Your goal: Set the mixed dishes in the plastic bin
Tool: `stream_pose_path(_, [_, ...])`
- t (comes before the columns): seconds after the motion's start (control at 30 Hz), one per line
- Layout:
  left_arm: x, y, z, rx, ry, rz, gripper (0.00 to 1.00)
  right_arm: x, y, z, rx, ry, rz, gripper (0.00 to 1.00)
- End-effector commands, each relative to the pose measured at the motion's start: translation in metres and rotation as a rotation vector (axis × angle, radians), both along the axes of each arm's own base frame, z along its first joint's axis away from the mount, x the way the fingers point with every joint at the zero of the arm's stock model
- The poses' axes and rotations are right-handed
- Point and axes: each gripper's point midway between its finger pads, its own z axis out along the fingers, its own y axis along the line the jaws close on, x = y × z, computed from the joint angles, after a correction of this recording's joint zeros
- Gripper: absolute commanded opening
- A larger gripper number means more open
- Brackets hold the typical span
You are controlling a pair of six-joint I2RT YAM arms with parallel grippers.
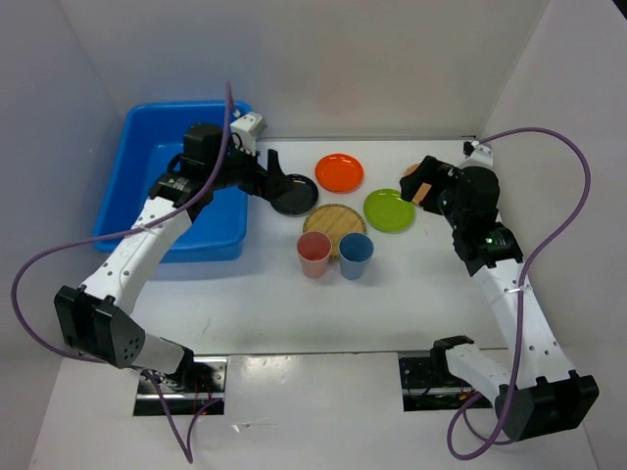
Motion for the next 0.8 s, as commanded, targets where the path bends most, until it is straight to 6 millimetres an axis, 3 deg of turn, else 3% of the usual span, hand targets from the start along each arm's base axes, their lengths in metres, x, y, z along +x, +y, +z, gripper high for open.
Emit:
stream_pose_path(0.0, [-0.002, -0.028, -0.002, 0.056, -0.046, -0.056, 1.00, 0.000, 0.001, -0.013, -0.024, 0.039, 0.018, 0.99])
stream_pose_path(0.13, [-0.002, -0.050, -0.028, 0.165, 0.016, -0.048, 1.00, 0.003, 0.002, -0.021, -0.018, 0.058, 0.015, 0.99])
stream_pose_path(0.2, [-0.009, -0.061, -0.056, 0.267, 0.062, -0.054, 1.00, 0.002, 0.002, -0.030, -0.021, 0.078, 0.015, 0.99])
stream_pose_path(0.37, [-0.011, -0.048, -0.099, 0.471, 0.116, 0.049, 1.00, 0.001, -0.002, -0.032, -0.027, 0.078, -0.004, 0.99])
stream_pose_path(0.77, [-0.033, -0.050, -0.145, 0.541, 0.214, -0.065, 1.00, 0.004, -0.001, -0.041, -0.022, 0.099, -0.007, 0.99])
